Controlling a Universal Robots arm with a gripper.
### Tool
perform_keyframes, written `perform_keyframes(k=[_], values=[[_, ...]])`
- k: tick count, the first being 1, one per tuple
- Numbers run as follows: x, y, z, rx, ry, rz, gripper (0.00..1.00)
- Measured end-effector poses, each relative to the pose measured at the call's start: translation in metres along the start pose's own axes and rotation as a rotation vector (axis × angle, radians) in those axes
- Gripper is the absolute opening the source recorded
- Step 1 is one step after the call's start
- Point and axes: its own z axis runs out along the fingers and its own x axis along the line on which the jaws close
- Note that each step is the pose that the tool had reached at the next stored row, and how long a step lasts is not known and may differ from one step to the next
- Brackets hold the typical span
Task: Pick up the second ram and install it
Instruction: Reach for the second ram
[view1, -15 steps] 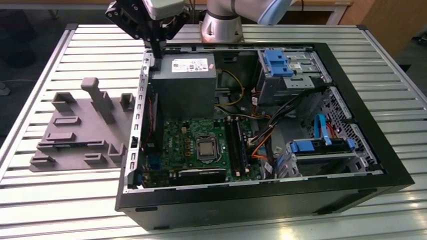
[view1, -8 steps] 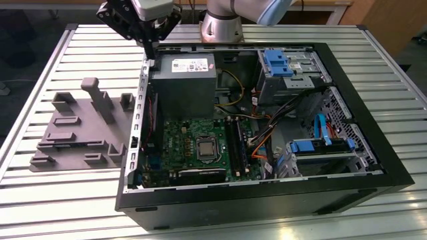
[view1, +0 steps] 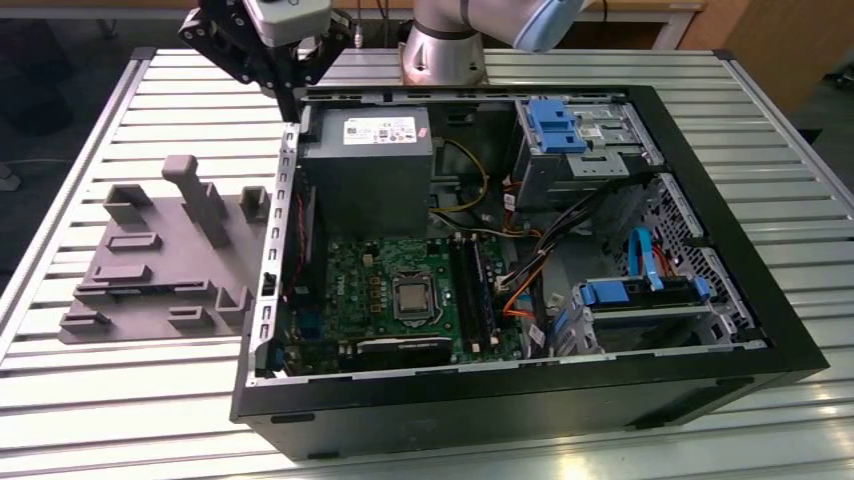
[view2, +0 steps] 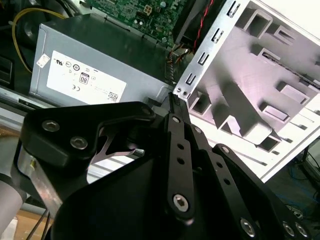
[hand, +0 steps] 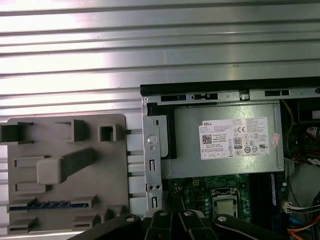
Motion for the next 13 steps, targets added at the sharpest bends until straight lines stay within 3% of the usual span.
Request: perform_keyframes(k=[13], values=[[0.0062, -0.0005, -0.0001, 0.0000, 0.0000, 0.000, 0.11]])
